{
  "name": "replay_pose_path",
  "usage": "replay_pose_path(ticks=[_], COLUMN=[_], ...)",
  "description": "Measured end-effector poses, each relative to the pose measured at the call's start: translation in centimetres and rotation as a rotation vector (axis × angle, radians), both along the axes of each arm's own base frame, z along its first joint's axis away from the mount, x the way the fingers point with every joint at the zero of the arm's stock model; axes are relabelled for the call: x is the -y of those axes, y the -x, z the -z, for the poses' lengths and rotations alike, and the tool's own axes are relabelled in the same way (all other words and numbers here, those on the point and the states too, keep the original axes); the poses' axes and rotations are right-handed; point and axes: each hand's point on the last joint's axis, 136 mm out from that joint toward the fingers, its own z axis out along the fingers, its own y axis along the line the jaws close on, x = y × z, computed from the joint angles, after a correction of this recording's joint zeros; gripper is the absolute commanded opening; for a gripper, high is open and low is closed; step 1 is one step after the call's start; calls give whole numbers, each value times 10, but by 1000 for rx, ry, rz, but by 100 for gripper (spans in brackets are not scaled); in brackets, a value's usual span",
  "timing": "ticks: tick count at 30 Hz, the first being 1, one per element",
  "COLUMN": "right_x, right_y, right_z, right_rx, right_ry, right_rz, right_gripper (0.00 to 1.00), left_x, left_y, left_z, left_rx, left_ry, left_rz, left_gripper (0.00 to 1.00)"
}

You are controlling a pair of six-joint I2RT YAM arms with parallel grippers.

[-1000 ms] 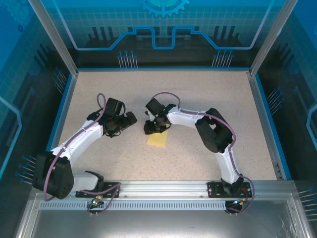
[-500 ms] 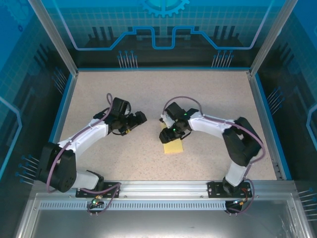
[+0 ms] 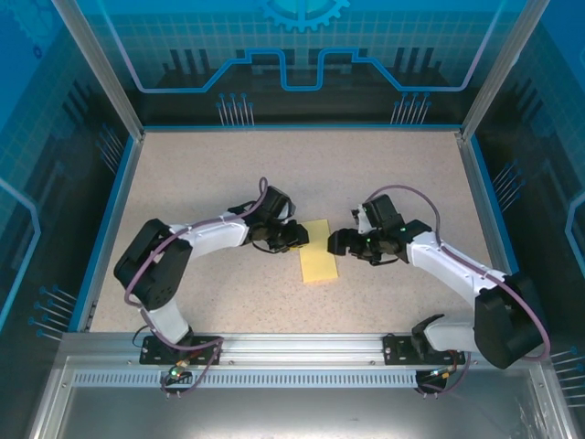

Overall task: Fold a paper plane with a square sheet of paper (pick it up from the middle)
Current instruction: Third fold the triangle at the center of the table.

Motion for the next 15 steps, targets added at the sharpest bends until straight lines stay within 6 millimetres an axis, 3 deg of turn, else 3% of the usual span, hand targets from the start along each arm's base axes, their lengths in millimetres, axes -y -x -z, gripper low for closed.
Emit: replay_pose_path(ticks=[7,15], right_x=[1,-9], right_y=[17,18], right_z=[20,28], right_rx=[-113,-178], right_ry=[-41,-88], right_rz=[46,55], right_gripper=[81,75], left_x=[3,-2], left_y=[-5,-4], left_z=[24,43], left_rx=[-45,-80], left_ry=[-30,-77], left_rz=[0,-11], left_gripper=[15,14])
